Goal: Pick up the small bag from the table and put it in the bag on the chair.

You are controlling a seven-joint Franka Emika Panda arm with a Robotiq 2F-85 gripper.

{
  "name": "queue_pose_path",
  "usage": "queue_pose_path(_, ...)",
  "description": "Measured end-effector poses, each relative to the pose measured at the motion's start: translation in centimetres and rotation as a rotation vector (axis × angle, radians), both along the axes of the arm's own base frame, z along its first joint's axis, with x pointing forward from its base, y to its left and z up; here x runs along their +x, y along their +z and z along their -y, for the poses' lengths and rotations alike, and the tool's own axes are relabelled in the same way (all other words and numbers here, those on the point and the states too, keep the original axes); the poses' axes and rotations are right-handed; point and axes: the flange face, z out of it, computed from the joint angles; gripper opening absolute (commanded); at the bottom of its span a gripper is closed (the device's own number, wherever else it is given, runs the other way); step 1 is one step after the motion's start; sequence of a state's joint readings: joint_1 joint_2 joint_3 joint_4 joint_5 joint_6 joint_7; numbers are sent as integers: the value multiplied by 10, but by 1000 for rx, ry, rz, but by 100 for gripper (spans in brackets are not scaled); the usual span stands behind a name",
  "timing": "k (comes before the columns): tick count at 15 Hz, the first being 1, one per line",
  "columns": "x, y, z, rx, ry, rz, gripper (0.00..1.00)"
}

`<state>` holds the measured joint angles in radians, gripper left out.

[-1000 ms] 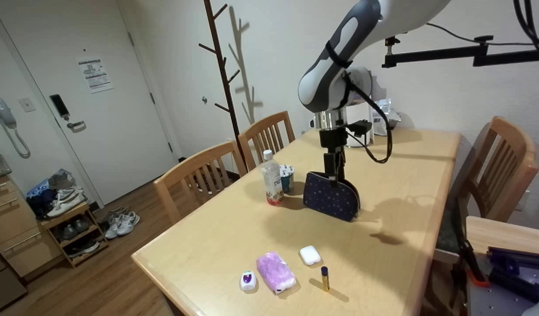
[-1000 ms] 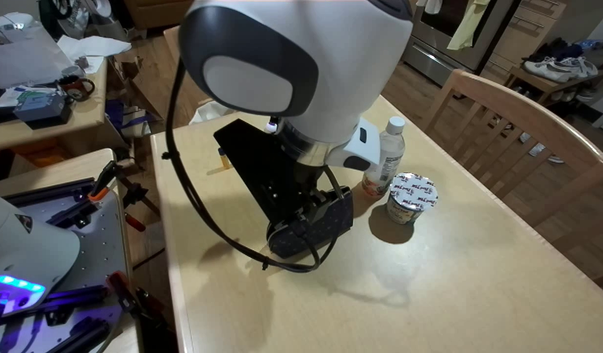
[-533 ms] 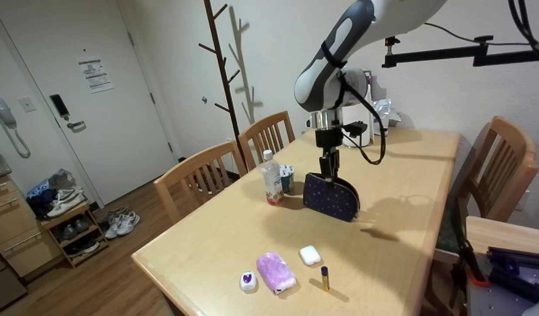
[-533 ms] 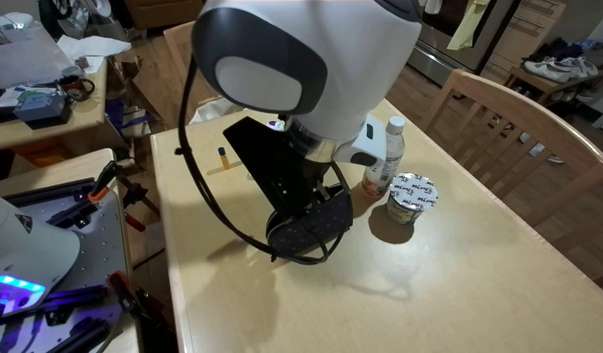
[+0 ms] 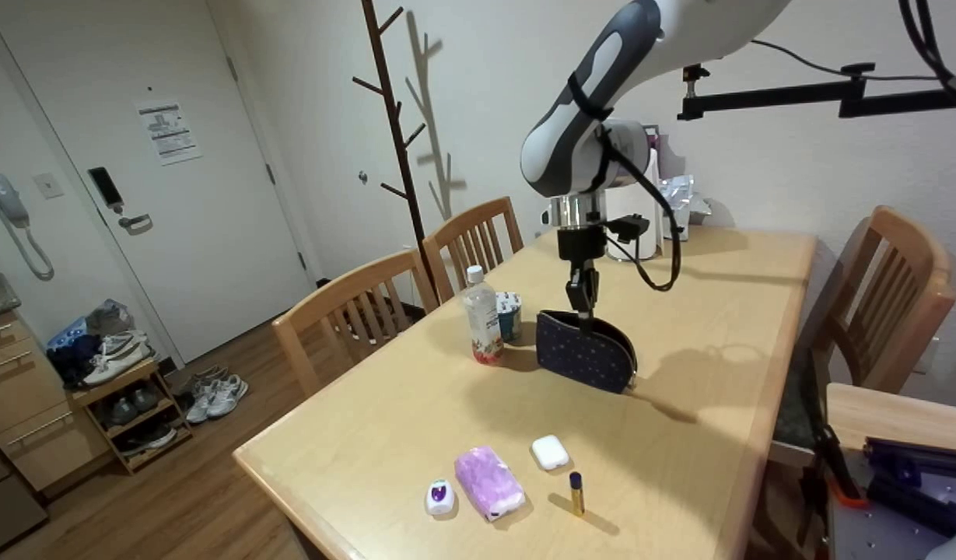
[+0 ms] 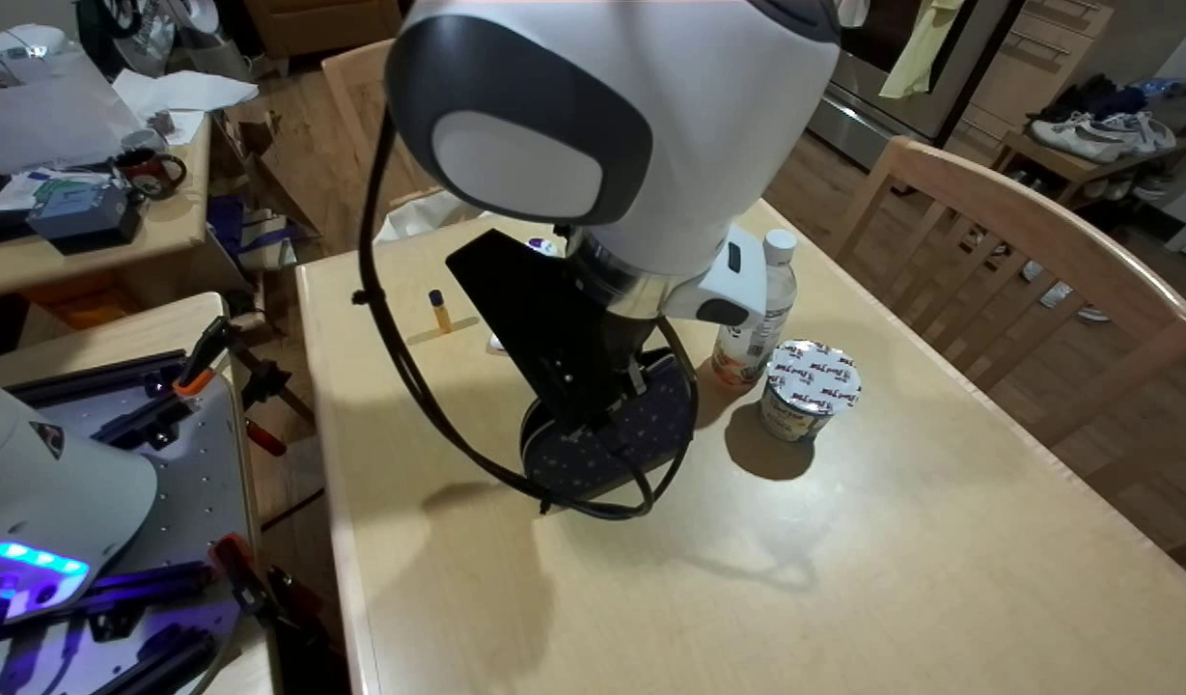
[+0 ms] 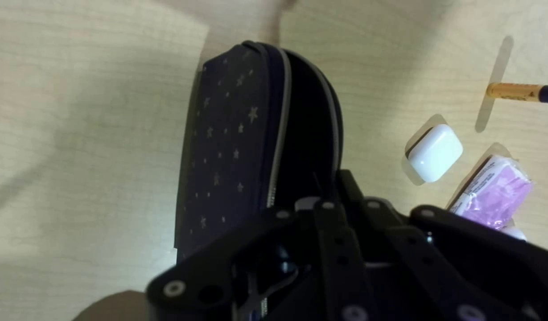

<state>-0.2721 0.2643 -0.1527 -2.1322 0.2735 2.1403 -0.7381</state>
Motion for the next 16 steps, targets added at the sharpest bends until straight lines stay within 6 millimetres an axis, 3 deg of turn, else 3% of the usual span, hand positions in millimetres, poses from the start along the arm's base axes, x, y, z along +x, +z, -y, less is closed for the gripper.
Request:
queue_pose_path(2,0,0,1,0,-2,0,36)
queue_pose_path(12,-6,-12,10,12,-19,-27,98)
queue_pose_path(13,-7,-15,12,13,-21,-32,100)
queue_pose_path(14,-8,-17,13,15,-23,-36,75)
queue_pose_path(15,-9,-20,15,16,-24,-39,67)
queue_pose_path(16,-9,-22,16,17,-24,-41,65)
